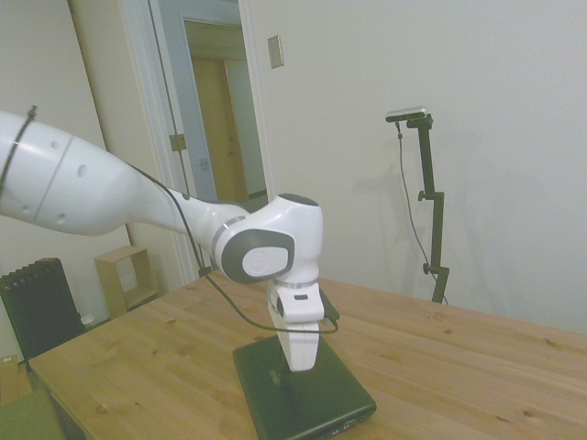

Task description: Close the laptop

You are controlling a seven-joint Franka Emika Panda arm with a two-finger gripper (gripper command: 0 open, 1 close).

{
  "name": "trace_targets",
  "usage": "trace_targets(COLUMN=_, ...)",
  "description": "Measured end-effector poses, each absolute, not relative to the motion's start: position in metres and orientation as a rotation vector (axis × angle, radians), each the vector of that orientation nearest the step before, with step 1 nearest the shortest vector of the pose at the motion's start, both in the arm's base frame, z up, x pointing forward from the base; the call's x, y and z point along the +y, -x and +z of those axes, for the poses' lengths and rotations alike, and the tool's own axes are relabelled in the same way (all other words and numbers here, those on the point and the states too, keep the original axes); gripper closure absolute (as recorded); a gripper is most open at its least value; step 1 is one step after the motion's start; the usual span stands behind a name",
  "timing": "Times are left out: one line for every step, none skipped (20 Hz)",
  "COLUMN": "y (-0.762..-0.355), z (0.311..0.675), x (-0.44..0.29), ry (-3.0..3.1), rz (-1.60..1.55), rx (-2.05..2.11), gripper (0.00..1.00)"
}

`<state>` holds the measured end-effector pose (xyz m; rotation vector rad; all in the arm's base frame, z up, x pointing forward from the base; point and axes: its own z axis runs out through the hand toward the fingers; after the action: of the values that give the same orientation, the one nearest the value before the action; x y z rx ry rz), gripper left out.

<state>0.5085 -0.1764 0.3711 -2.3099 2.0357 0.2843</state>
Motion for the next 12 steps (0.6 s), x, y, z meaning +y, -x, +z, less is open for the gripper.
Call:
trace_targets(y=-0.512, z=0.375, x=-0.176, ry=2.313, rz=0.275, rx=2.03, gripper=1.0)
trace_targets(y=-0.513, z=0.375, x=-0.174, ry=2.319, rz=0.274, rx=2.023, gripper=1.0)
trace_targets(y=-0.514, z=0.376, x=-0.171, ry=2.328, rz=0.271, rx=2.012, gripper=1.0)
trace_targets(y=-0.515, z=0.378, x=-0.166, ry=2.34, rz=0.265, rx=1.996, gripper=1.0)
trace_targets(y=-0.516, z=0.384, x=-0.16, ry=2.352, rz=0.25, rx=1.977, gripper=1.0)
trace_targets(y=-0.516, z=0.395, x=-0.153, ry=2.365, rz=0.227, rx=1.955, gripper=1.0)
trace_targets(y=-0.515, z=0.409, x=-0.145, ry=2.378, rz=0.201, rx=1.929, gripper=1.0)
trace_targets(y=-0.511, z=0.426, x=-0.136, ry=2.388, rz=0.18, rx=1.902, gripper=1.0)
trace_targets(y=-0.505, z=0.444, x=-0.126, ry=2.398, rz=0.161, rx=1.873, gripper=1.0)
trace_targets(y=-0.498, z=0.461, x=-0.115, ry=2.409, rz=0.144, rx=1.845, gripper=1.0)
trace_targets(y=-0.49, z=0.479, x=-0.105, ry=2.419, rz=0.122, rx=1.82, gripper=1.0)
trace_targets(y=-0.481, z=0.495, x=-0.095, ry=2.427, rz=0.097, rx=1.798, gripper=1.0)
